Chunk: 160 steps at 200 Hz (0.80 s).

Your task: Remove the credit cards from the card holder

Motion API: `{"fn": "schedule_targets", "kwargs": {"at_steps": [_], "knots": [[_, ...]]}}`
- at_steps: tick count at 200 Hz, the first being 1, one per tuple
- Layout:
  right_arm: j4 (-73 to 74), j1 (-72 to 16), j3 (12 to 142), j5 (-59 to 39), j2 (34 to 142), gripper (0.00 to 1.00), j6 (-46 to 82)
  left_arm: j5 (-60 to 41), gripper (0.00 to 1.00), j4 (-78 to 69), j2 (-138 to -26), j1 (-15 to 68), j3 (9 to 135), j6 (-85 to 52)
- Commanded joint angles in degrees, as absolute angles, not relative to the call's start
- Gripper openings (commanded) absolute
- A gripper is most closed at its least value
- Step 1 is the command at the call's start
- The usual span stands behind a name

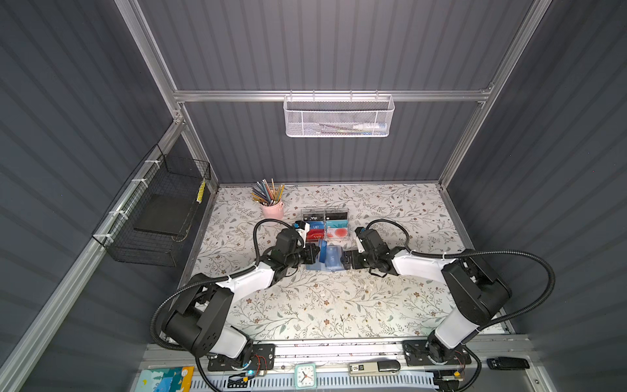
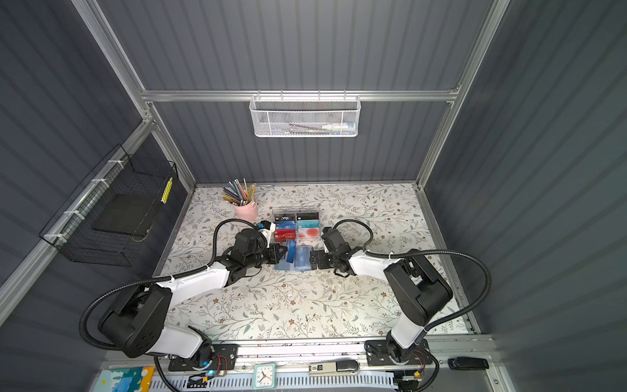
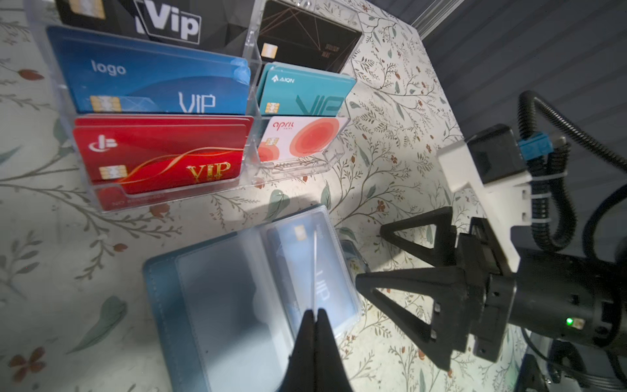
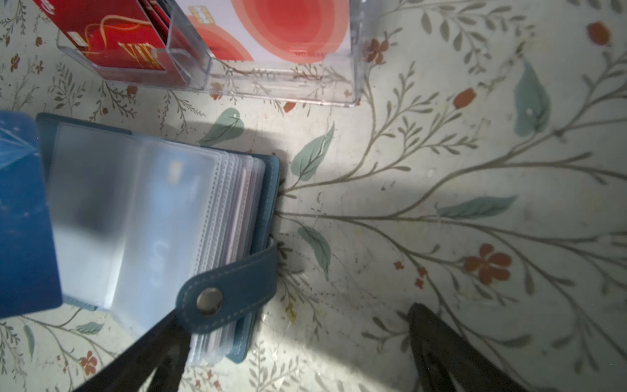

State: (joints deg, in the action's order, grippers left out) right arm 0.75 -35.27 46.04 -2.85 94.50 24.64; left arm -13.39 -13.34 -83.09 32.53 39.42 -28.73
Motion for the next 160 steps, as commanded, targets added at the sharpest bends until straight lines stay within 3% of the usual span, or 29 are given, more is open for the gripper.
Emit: {"fn": "schedule_targets", "kwargs": {"at_steps": [1,31,55,85,124,160], "knots": [[-1.2,-35.1,45.2,-2.8,92.2,0.99,25.2,-10.2,0.00,-3.4,-80.7,32.3,41.7,-23.8],[2.5,-35.2,42.4,-4.6,88.6,0.99,26.2,-7.5,0.00,-0.2,-77.5,32.4,43.0,-24.1],[9.3,-36.1,38.1,-5.4,84.0,0.99,26.6,-1.6,0.00,3.5,-75.7,32.4,45.2,-31.9],[13.5,-40.3,35.4,-0.8,79.3,0.99,22.3,4.5,0.00,11.5,-75.9,32.4,51.1,-45.5],[21.3,-45.2,32.8,2.6,76.1,0.99,17.3,19.3,0.00,35.5,-80.9,33.5,64.5,-67.0],[27.8,-48.9,32.7,5.8,77.2,0.99,14.1,23.1,0.00,46.6,-82.0,34.4,68.9,-84.4]]}}
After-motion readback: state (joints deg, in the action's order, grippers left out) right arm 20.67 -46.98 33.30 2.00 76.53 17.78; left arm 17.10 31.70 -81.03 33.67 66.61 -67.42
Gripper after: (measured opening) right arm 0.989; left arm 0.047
